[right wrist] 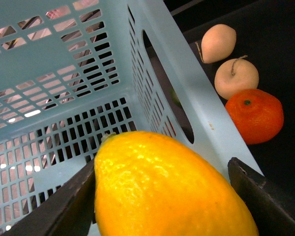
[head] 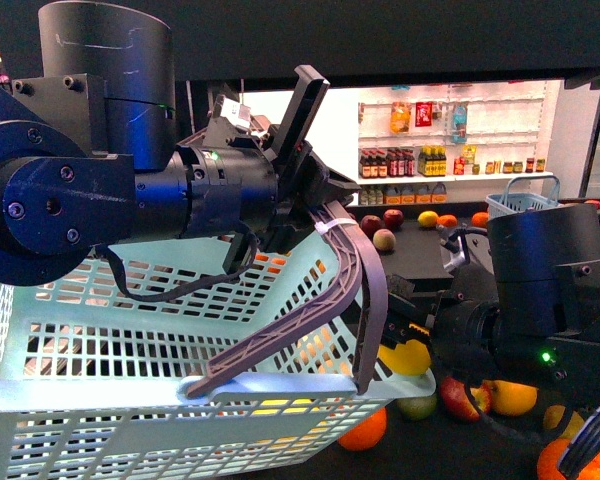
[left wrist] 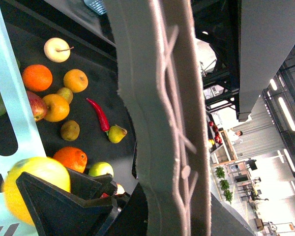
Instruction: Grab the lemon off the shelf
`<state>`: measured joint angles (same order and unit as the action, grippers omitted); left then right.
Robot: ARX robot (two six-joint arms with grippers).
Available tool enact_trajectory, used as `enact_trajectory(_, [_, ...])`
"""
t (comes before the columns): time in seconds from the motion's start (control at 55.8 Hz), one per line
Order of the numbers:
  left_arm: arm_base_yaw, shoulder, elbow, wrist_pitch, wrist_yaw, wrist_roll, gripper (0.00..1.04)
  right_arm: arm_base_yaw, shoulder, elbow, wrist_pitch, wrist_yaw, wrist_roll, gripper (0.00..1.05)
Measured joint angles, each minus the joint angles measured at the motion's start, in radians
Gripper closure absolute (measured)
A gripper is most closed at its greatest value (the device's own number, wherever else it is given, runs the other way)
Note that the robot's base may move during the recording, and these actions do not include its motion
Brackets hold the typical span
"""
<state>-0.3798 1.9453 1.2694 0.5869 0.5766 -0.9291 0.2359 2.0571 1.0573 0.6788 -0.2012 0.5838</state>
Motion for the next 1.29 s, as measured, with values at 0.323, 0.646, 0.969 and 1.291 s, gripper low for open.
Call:
enact_trajectory(0.323, [-0.001, 0.000, 0.000, 0.000, 0.004, -0.006, 0.97, -0.033, -0.095, -0.048, -0.056, 0.053, -0.115, 0.07])
enact_trajectory(0.646, [-0.001, 0.000, 0.000, 0.000, 0.003, -0.006, 0.97, -0.196, -0.589, -0.313, -0.181, 0.034, -0.516, 0.07])
enact_trajectory(0.969, [-0.002, 0.000, 0.000, 0.000, 0.003, -0.008, 0.97, -0.351, -1.200, -0.649, -0.283, 0.065, -0.574, 0.22])
enact_trajectory(1.291, [-0.002, 0.000, 0.000, 0.000, 0.003, -0.011, 0.97, -0.404, -1.861, -0.921, -0.666, 0.029, -0.578, 0.74])
